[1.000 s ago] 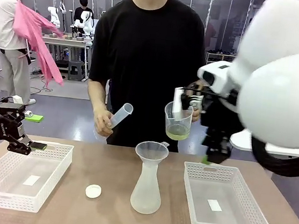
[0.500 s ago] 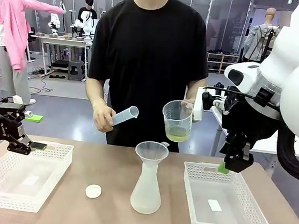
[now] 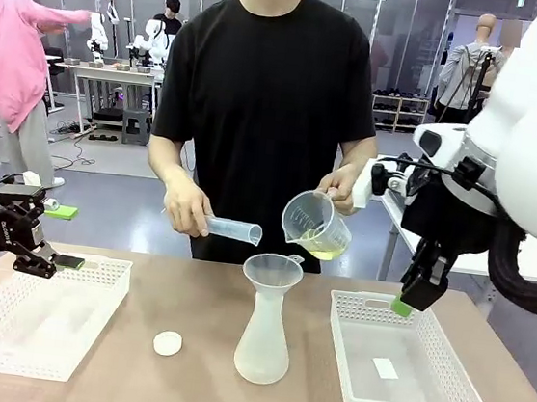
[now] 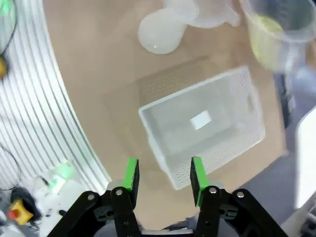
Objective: Prepare the solutions needed for the experiment.
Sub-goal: Once the solution is in the Big flask , pick up the Plastic Funnel and place it back into the right Organizing basket.
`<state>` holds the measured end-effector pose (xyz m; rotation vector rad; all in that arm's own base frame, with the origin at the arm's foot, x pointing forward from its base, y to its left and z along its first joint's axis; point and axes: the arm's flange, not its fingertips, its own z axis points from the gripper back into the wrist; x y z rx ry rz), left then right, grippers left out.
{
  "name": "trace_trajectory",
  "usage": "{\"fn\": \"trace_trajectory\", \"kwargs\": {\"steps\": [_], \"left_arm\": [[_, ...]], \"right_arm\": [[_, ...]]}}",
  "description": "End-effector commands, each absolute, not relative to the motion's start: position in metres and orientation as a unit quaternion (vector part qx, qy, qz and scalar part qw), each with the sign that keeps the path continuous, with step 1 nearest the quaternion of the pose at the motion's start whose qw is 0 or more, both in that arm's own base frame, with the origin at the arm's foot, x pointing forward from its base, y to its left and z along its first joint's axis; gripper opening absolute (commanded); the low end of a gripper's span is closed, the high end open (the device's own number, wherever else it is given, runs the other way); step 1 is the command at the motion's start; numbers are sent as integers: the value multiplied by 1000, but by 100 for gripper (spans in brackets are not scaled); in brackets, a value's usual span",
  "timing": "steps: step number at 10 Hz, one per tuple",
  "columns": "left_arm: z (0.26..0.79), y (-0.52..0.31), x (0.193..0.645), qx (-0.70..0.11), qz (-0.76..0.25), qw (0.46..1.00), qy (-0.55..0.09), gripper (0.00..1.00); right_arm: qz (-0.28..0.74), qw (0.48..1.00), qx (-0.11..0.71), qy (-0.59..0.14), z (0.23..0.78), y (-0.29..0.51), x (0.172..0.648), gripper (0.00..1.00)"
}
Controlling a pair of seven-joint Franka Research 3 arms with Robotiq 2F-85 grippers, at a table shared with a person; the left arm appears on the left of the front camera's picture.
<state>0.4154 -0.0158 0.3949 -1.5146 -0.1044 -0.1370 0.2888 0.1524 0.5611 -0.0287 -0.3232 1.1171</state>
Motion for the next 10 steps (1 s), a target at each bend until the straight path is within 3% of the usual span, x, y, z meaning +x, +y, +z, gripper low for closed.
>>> {"fn": "trace_trajectory", "kwargs": {"steps": [1,3,6,10], "left_arm": [[397,-16,415,-687,-61,723,-45,100],[397,-16,415,-687,-61,723,-45,100],[397,-16,415,-687,-61,723,-45,100],[397,-16,415,-687,-61,723,-45,100]], "right_arm": [[349,918,97,-164,539,125,300,54],[206,946,197,-156,506,95,292,54],[50,905,386,-174,464,71,275,54],[-52,845,484,-220,420,69,264,54]]}}
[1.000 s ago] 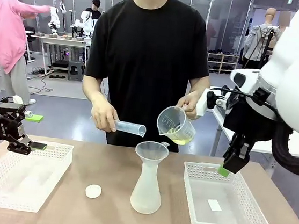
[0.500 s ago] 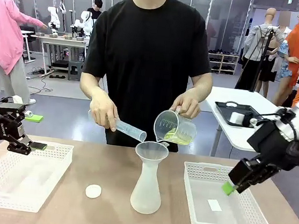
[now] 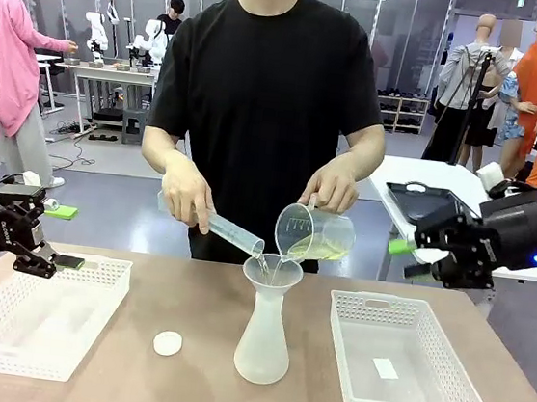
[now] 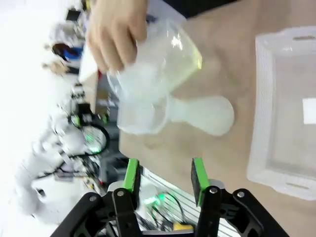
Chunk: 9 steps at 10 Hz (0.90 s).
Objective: Prepare the solutions needed for the experiment.
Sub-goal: Once the solution is in the Big flask , pick up the Plastic Funnel and place it back into the right Organizing basket.
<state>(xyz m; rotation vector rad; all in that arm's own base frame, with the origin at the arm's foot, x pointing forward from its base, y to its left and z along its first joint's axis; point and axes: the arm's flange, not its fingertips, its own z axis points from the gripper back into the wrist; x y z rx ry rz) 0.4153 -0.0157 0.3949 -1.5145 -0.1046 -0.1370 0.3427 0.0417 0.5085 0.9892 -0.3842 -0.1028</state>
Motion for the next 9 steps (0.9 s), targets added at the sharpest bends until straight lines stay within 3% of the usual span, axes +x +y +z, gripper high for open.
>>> {"fn": "trace_trajectory", "kwargs": {"steps": [1,3,9], "left_arm": [[397,-16,415,-687,-61,723,-45,100],[397,-16,415,-687,-61,723,-45,100],[397,-16,415,-687,-61,723,-45,100]], "right_arm": [[-60,832,502,-229,410,72,266,54],[-65,825,521,-212,396,75,275,54],[-89,828,548,-74,395,45,297,54]]}}
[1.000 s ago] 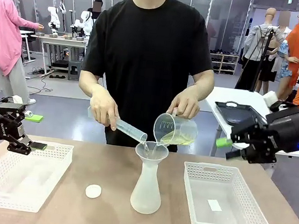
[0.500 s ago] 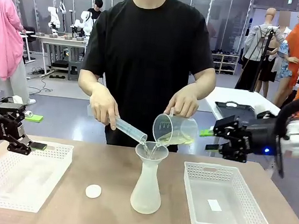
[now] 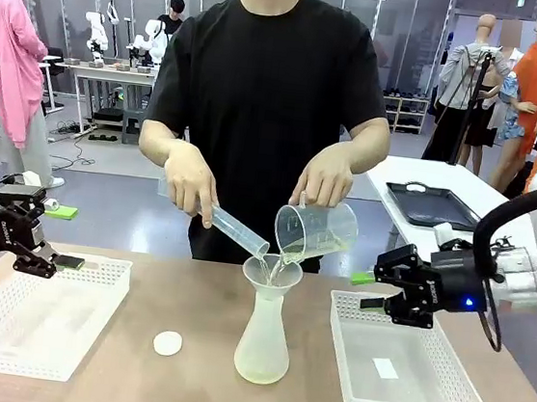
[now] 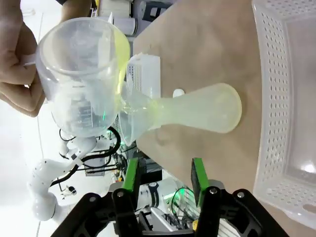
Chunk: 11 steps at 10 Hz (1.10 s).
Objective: Prepare the solutions needed for the experiment.
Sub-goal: Once the solution is in the Big flask , pick up the Plastic Funnel and place it back into the right Organizing basket.
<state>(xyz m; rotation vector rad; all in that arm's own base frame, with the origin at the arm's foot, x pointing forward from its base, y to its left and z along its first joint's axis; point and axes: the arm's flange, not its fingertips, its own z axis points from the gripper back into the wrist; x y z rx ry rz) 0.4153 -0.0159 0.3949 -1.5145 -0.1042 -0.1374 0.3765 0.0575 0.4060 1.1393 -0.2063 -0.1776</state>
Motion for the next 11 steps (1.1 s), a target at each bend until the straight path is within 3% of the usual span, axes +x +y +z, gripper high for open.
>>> {"fn": "trace_trajectory", "kwargs": {"steps": [1,4,7,11], "left_arm": [[397,-16,415,-687,-61,723,-45,100],[397,-16,415,-687,-61,723,-45,100],[397,-16,415,-687,-61,723,-45,100],[397,-16,415,-687,-61,723,-45,100]], "right_arm": [[-86,834,533,-115,407,66,379,54],[-84,833,537,-98,407,58,377,54],[-114,768,624,-87,394,48,385,54],[-112,730,669,-79,385,39,390,54]]}}
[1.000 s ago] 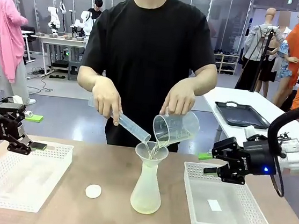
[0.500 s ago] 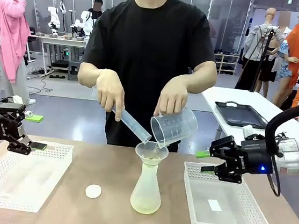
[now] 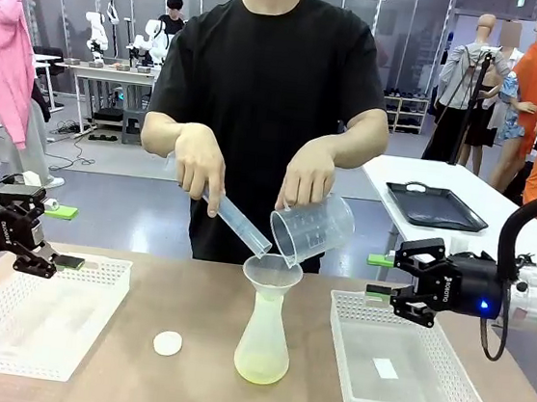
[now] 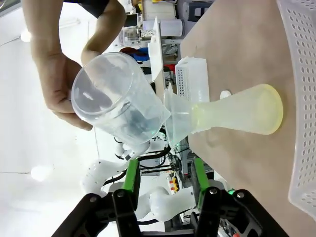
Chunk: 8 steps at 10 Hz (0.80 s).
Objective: Prepare the solutions needed for the experiment.
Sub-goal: Once the solution is in the Big flask , pick up the Plastic Funnel and place it back into the right Organizing basket.
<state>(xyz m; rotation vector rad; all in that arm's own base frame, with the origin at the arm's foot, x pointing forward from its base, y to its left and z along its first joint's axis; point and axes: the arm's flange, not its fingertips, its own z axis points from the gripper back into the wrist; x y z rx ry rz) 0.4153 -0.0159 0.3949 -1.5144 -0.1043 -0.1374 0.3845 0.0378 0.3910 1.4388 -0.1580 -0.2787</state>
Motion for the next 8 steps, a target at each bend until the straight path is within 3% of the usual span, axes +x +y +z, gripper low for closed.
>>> {"fn": "trace_trajectory", "kwargs": {"steps": [1,8], "left_arm": [[397,-16,415,-687,-61,723,-45,100],[397,-16,415,-687,-61,723,-45,100]], "right_arm": [[-112,731,669,-72,384,39,391,54],[-124,737,661,-67,388,38,385,54]]}}
